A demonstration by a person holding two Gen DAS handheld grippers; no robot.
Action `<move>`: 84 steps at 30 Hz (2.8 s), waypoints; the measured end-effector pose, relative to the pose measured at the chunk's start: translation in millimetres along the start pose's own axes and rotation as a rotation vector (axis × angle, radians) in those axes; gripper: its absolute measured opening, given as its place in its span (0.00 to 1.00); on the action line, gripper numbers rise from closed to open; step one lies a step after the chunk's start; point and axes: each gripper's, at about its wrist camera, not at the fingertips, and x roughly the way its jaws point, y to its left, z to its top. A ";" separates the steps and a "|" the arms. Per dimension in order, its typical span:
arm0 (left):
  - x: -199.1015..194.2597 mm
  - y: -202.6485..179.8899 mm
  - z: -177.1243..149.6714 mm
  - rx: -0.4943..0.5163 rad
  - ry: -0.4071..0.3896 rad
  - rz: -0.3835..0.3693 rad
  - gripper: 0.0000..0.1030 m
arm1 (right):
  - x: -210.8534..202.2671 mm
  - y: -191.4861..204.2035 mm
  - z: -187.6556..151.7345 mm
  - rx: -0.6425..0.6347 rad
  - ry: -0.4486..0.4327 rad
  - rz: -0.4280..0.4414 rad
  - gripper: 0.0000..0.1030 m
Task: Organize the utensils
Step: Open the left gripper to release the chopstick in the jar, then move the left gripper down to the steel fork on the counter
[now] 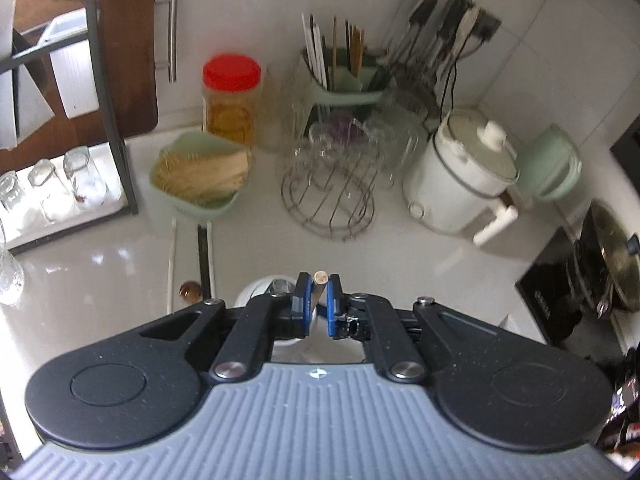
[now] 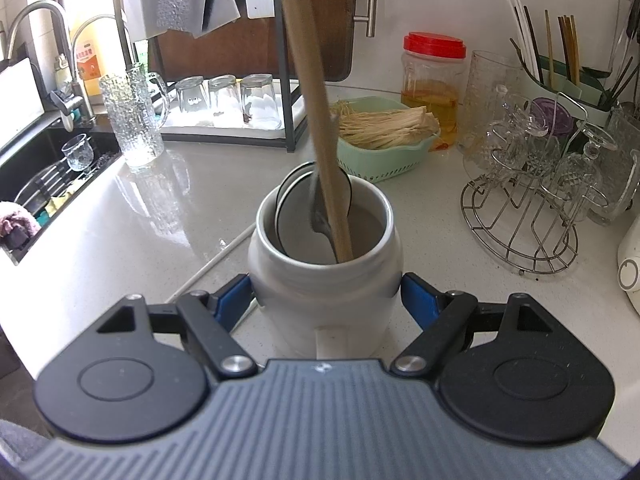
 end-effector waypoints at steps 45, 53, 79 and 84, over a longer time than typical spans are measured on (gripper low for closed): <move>15.6 83.8 -49.3 -0.087 -0.039 0.080 0.41 | -8.4 -20.2 -6.8 0.054 -0.030 -0.060 0.81; 72.5 97.5 -82.7 0.009 0.080 0.098 0.41 | -10.6 -34.6 -6.4 0.028 0.001 -0.028 0.81; 143.0 105.8 -126.0 0.525 0.262 0.043 0.40 | -24.0 -54.5 -12.4 0.053 0.043 -0.034 0.81; 143.5 95.3 -128.6 0.622 0.299 0.044 0.30 | -24.3 -54.4 -12.4 0.052 0.043 -0.036 0.81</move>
